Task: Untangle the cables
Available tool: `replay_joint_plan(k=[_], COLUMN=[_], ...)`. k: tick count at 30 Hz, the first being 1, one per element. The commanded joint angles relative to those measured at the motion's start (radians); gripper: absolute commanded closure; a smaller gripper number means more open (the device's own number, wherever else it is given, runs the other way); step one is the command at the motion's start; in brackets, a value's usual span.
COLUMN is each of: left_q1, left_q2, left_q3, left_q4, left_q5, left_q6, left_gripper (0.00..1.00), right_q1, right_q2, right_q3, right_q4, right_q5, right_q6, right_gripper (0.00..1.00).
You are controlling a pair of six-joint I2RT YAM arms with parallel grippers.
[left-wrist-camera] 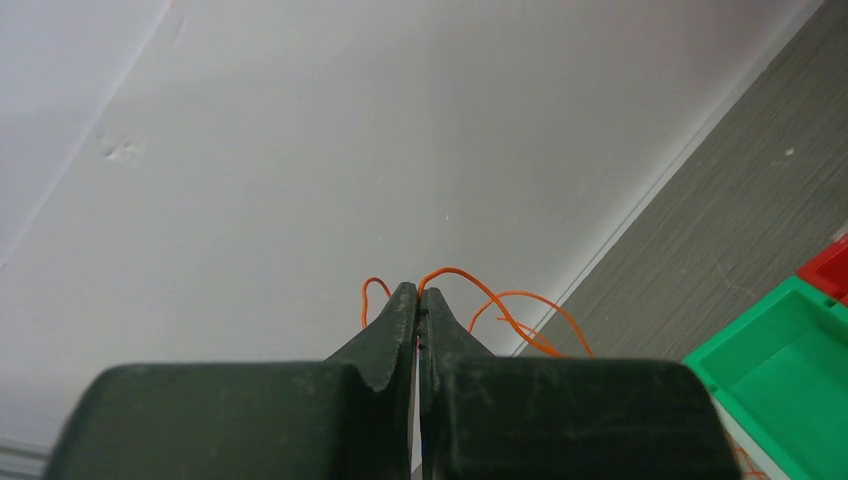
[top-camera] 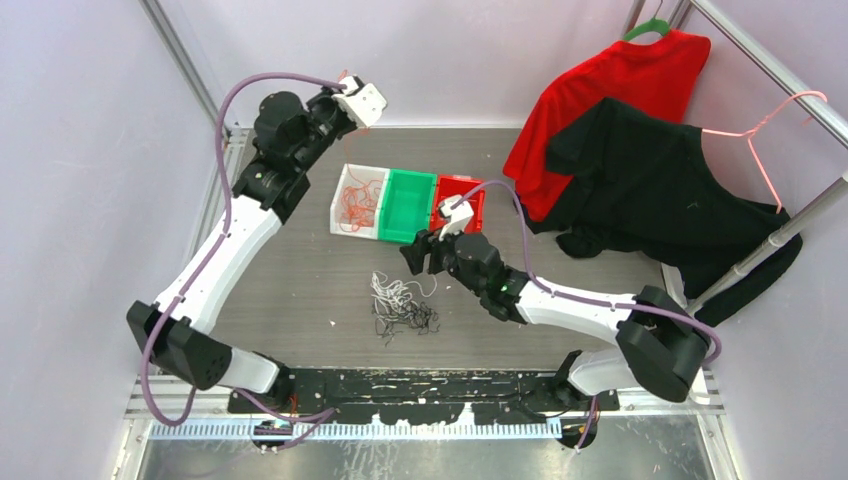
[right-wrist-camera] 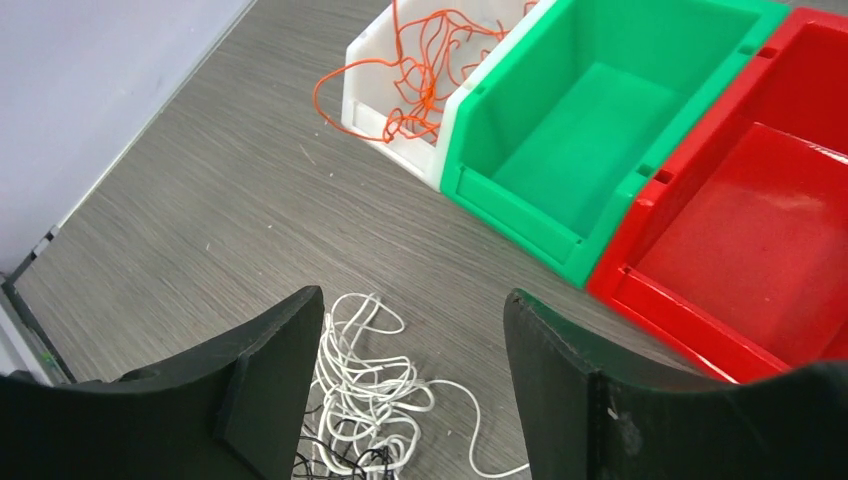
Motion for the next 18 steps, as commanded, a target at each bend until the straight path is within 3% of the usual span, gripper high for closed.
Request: replay_joint_plan(k=[1,7,14,18], left_q1=[0.022,0.027,0.044,0.054], left_q2=[0.017,0.078,0.225,0.251], left_q3=[0.08,0.147,0.362,0.374], left_q4=[0.096,0.114,0.109,0.107], left_q5=[-0.016,-0.01,-0.022,-0.034], left_q6=[0.033,0.085,0.108,0.108], left_gripper=[1.0,1.0,1.0,1.0], right_q1=[-0.011,-0.018,-0.02,-0.021], right_q2=[-0.074,-0.082,-0.085,-0.095], right_q3=[-0.025,-0.041,-0.046,-0.054], right_q4=[0.042,0.049,0.054,0.047], right_q5=[0.041,0.038,0.035,0.038], right_q6=[0.018,0.027,0.033,0.033], right_gripper=[0.29,0.29,0.3,0.3])
